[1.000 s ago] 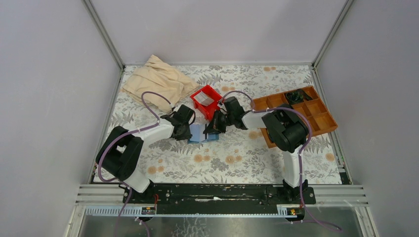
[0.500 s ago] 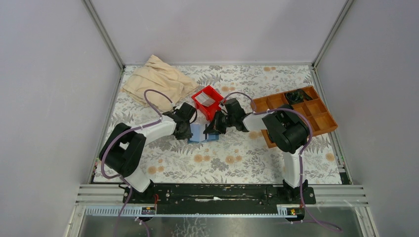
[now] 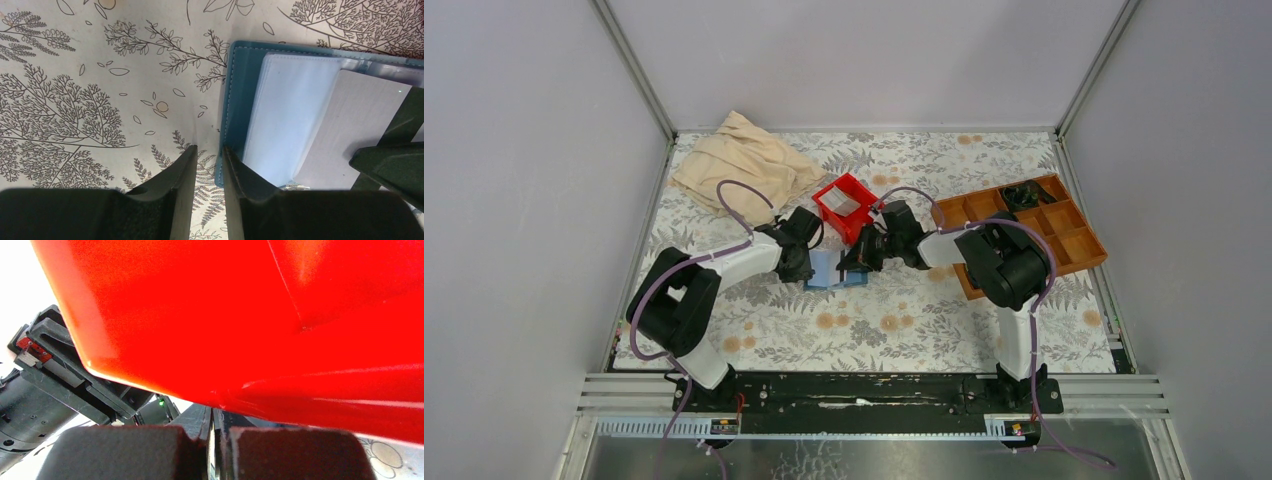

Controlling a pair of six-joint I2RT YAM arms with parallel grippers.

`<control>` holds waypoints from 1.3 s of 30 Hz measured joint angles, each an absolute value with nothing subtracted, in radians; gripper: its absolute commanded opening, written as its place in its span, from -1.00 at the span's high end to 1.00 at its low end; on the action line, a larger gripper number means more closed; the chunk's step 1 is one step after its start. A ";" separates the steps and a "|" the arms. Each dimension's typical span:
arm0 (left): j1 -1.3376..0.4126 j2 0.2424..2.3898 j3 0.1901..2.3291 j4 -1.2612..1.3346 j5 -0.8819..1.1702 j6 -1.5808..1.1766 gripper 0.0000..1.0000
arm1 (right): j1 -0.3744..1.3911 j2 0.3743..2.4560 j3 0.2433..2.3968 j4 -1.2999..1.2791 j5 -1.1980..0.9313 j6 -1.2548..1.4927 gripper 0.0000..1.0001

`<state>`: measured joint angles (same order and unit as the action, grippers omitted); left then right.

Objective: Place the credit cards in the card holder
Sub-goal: Insert the credit card into the card holder.

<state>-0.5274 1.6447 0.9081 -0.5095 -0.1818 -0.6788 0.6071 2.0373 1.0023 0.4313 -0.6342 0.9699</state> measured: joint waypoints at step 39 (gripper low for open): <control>-0.550 1.694 0.949 -0.567 -0.208 -0.670 0.38 | 0.595 2.047 0.941 0.562 -0.679 0.948 1.00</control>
